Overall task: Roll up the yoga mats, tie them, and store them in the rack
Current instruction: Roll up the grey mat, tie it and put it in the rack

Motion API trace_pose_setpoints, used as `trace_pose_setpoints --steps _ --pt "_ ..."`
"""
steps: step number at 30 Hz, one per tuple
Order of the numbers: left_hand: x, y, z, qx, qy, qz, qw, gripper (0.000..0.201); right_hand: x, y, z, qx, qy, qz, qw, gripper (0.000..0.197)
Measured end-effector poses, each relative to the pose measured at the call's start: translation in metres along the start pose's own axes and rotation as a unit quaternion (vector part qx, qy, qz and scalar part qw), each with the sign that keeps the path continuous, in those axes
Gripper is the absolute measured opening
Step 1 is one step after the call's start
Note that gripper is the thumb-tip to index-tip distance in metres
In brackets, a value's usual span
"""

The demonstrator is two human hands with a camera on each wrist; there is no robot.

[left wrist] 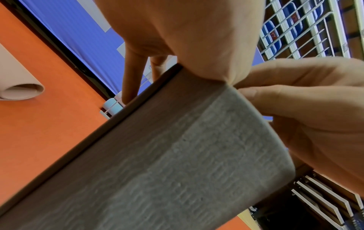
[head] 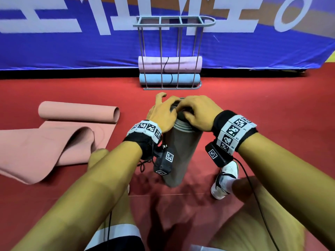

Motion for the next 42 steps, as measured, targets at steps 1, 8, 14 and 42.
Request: trace_pose_setpoints --steps 1,8,14,42 --pt "0.001 -0.001 0.000 -0.010 0.002 0.013 1.000 0.030 -0.002 -0.001 0.005 0.010 -0.013 0.019 1.000 0.030" --pt "0.008 0.002 -0.015 -0.045 0.097 0.119 0.987 0.026 -0.026 -0.016 0.034 0.032 -0.077 0.109 0.991 0.049" --pt "0.017 -0.004 -0.021 -0.053 0.128 0.174 0.975 0.050 -0.044 -0.034 0.043 0.065 -0.096 0.228 0.967 0.047" --pt "-0.020 -0.064 -0.084 -0.310 0.170 0.223 0.909 0.024 -0.039 -0.101 0.104 0.598 -0.336 0.184 0.704 0.024"
Point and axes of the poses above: each hand's wrist, its own x-axis towards the middle knuckle, its own y-axis out of the back of the hand, z = x × y, the point moved 5 cm from there along x, towards the middle knuckle, and after that the axes turned 12 degrees about -y, right-handed, at the moved point
